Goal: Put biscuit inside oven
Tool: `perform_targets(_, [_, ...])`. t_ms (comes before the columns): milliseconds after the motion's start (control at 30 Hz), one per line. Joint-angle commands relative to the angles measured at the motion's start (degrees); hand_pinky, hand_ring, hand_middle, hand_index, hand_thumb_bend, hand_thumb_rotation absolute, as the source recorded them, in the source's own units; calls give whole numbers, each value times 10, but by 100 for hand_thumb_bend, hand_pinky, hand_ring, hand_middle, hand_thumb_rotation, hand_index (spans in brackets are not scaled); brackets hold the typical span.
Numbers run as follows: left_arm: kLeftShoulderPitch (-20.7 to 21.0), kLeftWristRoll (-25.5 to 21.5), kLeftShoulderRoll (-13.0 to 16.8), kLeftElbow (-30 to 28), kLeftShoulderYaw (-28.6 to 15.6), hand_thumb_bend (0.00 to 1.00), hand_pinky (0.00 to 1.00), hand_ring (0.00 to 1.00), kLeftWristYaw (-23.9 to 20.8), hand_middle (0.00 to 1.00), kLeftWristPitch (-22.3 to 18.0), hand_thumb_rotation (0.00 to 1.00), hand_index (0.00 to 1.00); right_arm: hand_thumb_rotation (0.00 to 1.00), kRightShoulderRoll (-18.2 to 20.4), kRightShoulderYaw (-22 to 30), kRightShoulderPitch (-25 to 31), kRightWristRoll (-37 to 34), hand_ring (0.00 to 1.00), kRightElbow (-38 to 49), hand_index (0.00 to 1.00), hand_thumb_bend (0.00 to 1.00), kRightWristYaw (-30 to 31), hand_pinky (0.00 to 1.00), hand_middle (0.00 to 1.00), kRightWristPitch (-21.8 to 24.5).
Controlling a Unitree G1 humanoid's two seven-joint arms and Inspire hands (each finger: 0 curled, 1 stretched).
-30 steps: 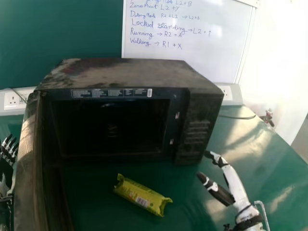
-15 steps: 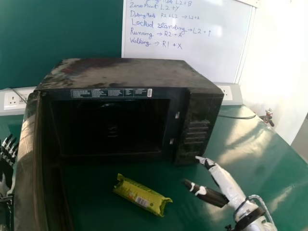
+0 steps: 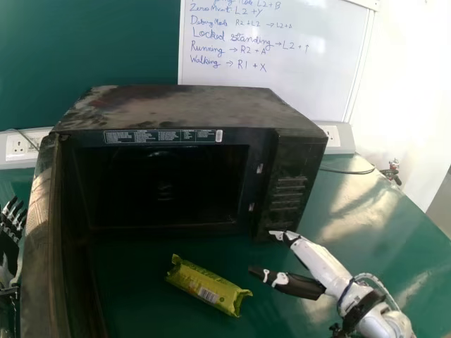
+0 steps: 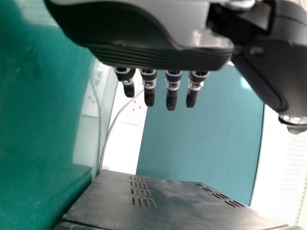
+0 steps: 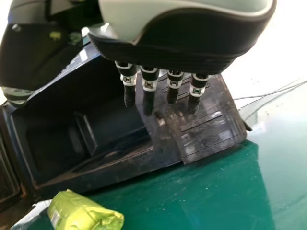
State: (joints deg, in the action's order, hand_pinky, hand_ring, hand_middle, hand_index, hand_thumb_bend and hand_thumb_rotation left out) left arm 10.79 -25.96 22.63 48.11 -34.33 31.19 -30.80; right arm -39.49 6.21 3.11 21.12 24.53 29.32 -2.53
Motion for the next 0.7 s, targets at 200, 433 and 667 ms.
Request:
perform_targets(200, [-28, -4, -37, 25, 6, 0, 0, 53, -3, 64, -4, 100, 83, 67, -30, -24, -40, 1, 91, 14, 94, 100, 42, 92, 91, 12])
perform_targets(433, [-27, -2, -37, 26, 8, 0, 0, 52, -5, 64, -5, 100, 83, 62, -45, -41, -61, 4, 86, 46, 93, 100, 87, 86, 88, 47])
perform_targets(667, [-29, -7, -41, 19, 8, 0, 0, 52, -6, 64, 1, 100, 83, 66, -71, -70, -91, 45, 85, 74, 93, 100, 124, 86, 88, 61])
